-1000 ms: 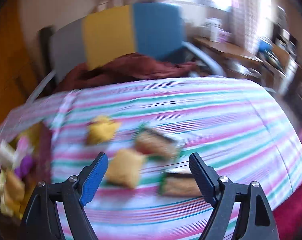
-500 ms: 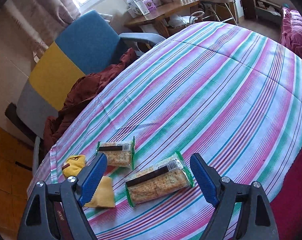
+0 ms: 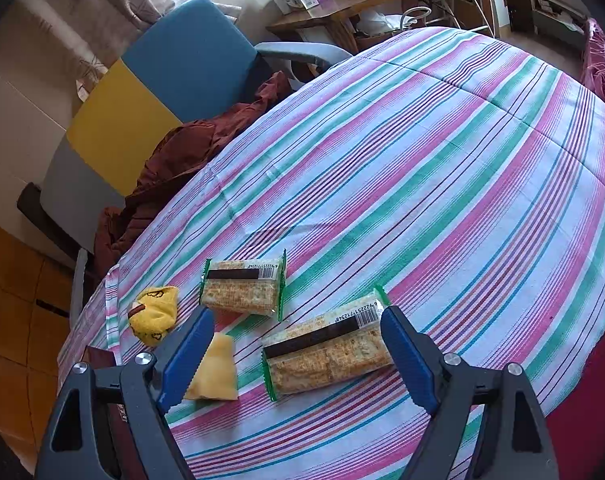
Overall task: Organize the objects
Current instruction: 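Grasp the other yellow sponge with the left tool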
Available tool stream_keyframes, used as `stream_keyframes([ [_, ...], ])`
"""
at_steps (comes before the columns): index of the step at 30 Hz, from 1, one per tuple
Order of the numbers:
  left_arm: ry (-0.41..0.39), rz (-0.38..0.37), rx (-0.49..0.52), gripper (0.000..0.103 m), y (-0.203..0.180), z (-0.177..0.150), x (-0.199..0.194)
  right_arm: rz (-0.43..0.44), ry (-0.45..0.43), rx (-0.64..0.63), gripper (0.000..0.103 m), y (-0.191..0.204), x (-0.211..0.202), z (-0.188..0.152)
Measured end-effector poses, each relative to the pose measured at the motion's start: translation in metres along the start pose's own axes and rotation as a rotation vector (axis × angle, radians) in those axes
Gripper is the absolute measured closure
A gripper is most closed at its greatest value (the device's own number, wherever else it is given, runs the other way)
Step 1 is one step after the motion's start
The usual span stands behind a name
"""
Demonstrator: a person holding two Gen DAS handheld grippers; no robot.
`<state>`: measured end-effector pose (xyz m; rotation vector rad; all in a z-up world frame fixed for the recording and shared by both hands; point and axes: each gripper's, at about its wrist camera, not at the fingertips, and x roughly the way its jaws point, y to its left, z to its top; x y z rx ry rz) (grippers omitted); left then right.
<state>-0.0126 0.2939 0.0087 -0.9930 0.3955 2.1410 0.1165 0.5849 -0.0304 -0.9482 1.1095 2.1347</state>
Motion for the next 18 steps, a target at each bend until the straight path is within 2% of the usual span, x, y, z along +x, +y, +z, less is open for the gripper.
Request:
stream_keyframes([
  [5, 0.041, -0.049, 0.045, 0.014, -0.026, 0.015, 0.033, 0.012, 0.007, -0.003, 0.016, 0.001, 0.002, 0.000],
  [9, 0.077, -0.090, 0.042, 0.014, -0.044, 0.028, 0.063, 0.014, 0.009, -0.007, 0.016, 0.002, 0.003, 0.001],
  [15, 0.123, -0.077, 0.069, 0.014, -0.067, 0.041, 0.107, 0.042, 0.017, -0.006, 0.016, 0.003, 0.004, 0.002],
  [18, 0.167, -0.085, 0.041, 0.014, -0.069, 0.043, 0.130, 0.055, 0.019, -0.001, 0.016, 0.002, 0.004, 0.002],
])
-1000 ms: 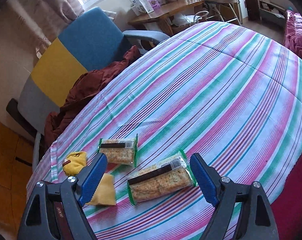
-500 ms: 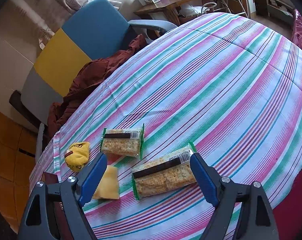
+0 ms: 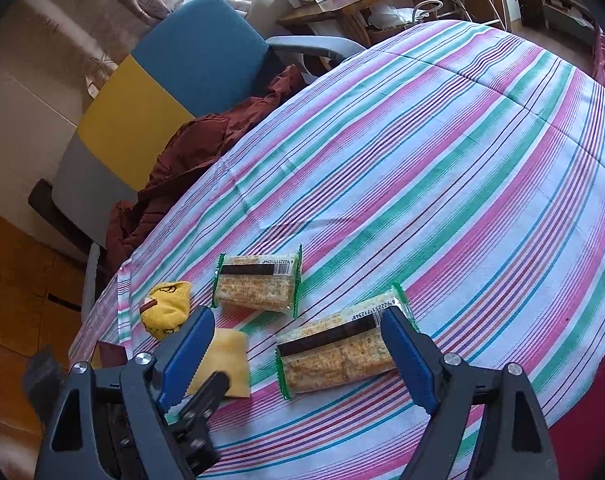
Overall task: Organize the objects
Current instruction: 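Grasp the other yellow sponge with the left tool, then grasp a cracker pack with the right tool while the left tool holds the sponge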
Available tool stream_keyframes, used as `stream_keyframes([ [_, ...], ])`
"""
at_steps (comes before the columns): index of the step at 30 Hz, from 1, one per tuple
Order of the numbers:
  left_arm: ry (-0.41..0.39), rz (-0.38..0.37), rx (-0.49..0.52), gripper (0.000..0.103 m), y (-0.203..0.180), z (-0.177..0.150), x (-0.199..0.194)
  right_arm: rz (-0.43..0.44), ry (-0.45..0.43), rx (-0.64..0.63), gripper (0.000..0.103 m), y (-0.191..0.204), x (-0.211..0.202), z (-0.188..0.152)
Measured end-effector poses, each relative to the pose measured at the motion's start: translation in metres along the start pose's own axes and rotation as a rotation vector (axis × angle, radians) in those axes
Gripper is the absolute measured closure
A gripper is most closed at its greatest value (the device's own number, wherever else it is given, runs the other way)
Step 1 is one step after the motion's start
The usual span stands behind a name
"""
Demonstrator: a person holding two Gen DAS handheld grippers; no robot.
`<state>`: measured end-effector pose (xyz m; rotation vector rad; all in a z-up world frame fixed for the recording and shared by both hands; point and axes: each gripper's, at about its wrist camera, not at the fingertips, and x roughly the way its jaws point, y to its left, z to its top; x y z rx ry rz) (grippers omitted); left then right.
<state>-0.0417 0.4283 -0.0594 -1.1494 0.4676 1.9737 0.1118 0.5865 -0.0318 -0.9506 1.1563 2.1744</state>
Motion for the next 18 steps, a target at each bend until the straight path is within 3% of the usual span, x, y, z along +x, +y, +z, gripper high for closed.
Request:
stream_keyframes([
  [3, 0.043, -0.018, -0.066, 0.017, 0.008, 0.001, 0.021, 0.005, 0.004, 0.001, 0.016, 0.000, 0.001, 0.000],
  [5, -0.005, 0.001, -0.064, 0.022, 0.010, -0.004, 0.021, 0.006, 0.003, 0.003, 0.016, 0.000, 0.001, 0.000],
  [12, -0.039, -0.020, -0.093, 0.039, 0.019, -0.021, 0.008, -0.011, 0.004, 0.000, 0.016, 0.001, 0.002, 0.000],
  [18, -0.076, 0.014, -0.005, 0.044, 0.012, -0.047, -0.005, -0.041, 0.005, -0.008, 0.016, 0.001, 0.003, -0.001],
])
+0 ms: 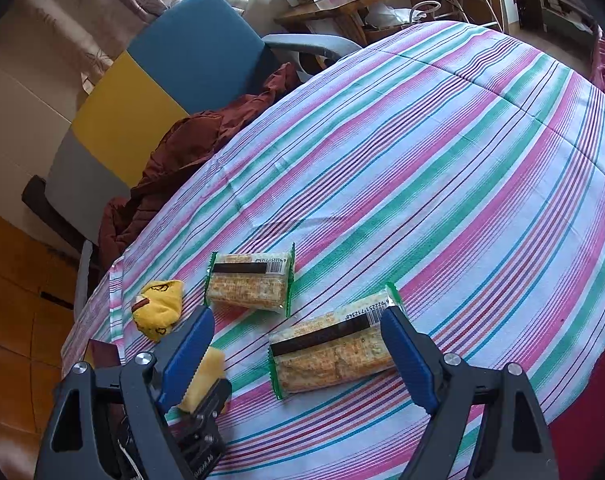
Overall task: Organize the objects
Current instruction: 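Grasp a cracker pack with the right tool while the left tool holds the sponge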
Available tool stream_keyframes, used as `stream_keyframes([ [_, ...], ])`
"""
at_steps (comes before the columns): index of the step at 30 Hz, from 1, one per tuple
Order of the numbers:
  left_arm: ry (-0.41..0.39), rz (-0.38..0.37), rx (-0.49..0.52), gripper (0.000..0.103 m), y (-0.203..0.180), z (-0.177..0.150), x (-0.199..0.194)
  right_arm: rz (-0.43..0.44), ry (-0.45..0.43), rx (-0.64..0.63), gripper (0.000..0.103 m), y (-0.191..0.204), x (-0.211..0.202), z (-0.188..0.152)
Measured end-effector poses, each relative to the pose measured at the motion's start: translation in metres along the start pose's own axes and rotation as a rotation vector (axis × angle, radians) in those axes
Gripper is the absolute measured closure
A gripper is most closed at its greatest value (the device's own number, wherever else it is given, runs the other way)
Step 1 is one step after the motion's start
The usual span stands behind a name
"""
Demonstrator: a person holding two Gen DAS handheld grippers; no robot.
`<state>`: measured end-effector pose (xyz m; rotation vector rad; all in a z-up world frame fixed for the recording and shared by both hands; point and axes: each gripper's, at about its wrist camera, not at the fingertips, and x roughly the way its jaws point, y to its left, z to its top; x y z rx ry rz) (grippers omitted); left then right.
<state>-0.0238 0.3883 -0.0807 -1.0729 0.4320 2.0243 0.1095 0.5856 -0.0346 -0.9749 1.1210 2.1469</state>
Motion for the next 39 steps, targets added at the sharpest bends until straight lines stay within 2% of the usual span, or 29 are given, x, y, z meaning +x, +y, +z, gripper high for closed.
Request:
stream_keyframes([
  [12, -0.056, 0.006, 0.026, 0.044, 0.000, -0.014, -0.005, -0.062, 0.006, -0.027, 0.016, 0.005, 0.004, -0.001],
  [26, -0.068, -0.004, 0.021, 0.044, 0.001, -0.015, -0.005, -0.085, 0.049, -0.081, 0.016, 0.014, 0.013, -0.006],
  [29, -0.068, -0.009, 0.018, 0.044, 0.002, -0.015, -0.005, -0.113, 0.077, -0.169, 0.016, 0.029, 0.019, -0.008],
  [31, -0.068, -0.010, 0.016, 0.044, 0.001, -0.014, -0.004, -0.129, 0.105, -0.271, 0.016, 0.044, 0.027, -0.007],
  [34, -0.069, -0.016, 0.013, 0.044, 0.003, -0.015, -0.005, -0.190, 0.133, -0.497, 0.016, 0.073, 0.045, -0.006],
  [39, -0.068, -0.024, 0.007, 0.044, 0.004, -0.015, -0.005, -0.247, 0.147, -0.803, 0.016, 0.106, 0.076, -0.002],
])
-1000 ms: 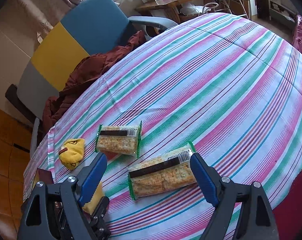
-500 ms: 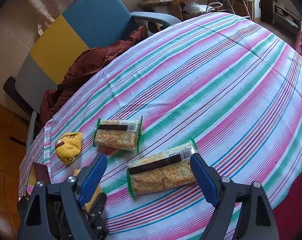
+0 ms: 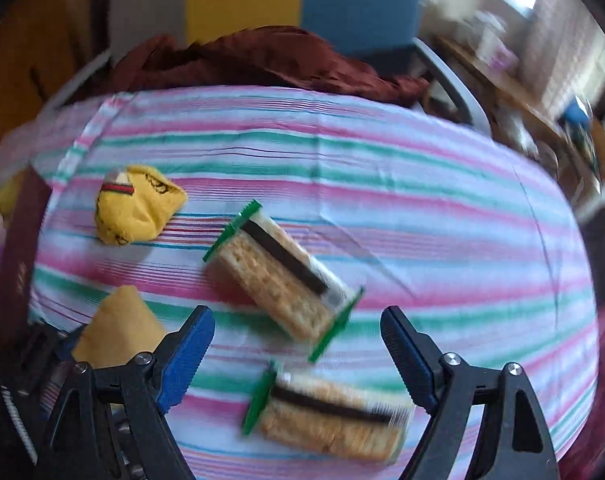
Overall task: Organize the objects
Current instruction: 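Grasp a cracker pack with the right tool while the left tool holds the sponge, then carry the yellow sponge and cracker pack over the gold tray with both tools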
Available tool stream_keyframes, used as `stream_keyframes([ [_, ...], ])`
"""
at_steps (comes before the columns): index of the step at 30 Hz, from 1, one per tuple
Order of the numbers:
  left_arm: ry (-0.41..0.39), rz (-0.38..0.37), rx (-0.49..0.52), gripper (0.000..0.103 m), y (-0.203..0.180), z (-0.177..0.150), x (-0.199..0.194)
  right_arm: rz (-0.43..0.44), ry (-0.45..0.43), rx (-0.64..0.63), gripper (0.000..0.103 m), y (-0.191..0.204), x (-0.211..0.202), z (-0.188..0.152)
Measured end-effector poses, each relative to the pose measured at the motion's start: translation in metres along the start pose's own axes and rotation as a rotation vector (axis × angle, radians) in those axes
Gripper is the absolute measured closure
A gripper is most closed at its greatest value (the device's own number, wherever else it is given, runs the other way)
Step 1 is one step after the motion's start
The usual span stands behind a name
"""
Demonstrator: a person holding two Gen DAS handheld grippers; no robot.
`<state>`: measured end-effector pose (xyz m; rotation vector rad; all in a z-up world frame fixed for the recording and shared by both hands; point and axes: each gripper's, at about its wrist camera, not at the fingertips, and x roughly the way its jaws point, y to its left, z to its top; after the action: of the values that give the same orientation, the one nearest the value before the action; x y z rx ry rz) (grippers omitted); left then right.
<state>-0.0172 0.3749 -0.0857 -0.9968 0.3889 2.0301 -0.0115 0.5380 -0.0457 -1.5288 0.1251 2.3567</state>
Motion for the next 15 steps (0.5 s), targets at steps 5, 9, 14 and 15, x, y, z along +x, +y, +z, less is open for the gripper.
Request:
stream_keyframes([
  [5, 0.000, -0.011, -0.004, 0.043, 0.000, 0.001, 0.001, -0.020, 0.081, -0.165, 0.016, 0.012, 0.045, 0.020],
  [9, 0.001, -0.018, -0.003, 0.040, -0.001, 0.001, 0.002, 0.034, 0.083, -0.124, 0.027, 0.002, 0.062, 0.029],
  [14, -0.001, -0.021, -0.002, 0.039, -0.002, 0.000, 0.001, 0.108, 0.088, -0.084, 0.058, 0.003, 0.060, 0.026],
  [15, -0.001, -0.022, -0.003, 0.039, -0.002, 0.000, 0.001, 0.116, 0.095, -0.070, 0.058, 0.003, 0.059, 0.023],
])
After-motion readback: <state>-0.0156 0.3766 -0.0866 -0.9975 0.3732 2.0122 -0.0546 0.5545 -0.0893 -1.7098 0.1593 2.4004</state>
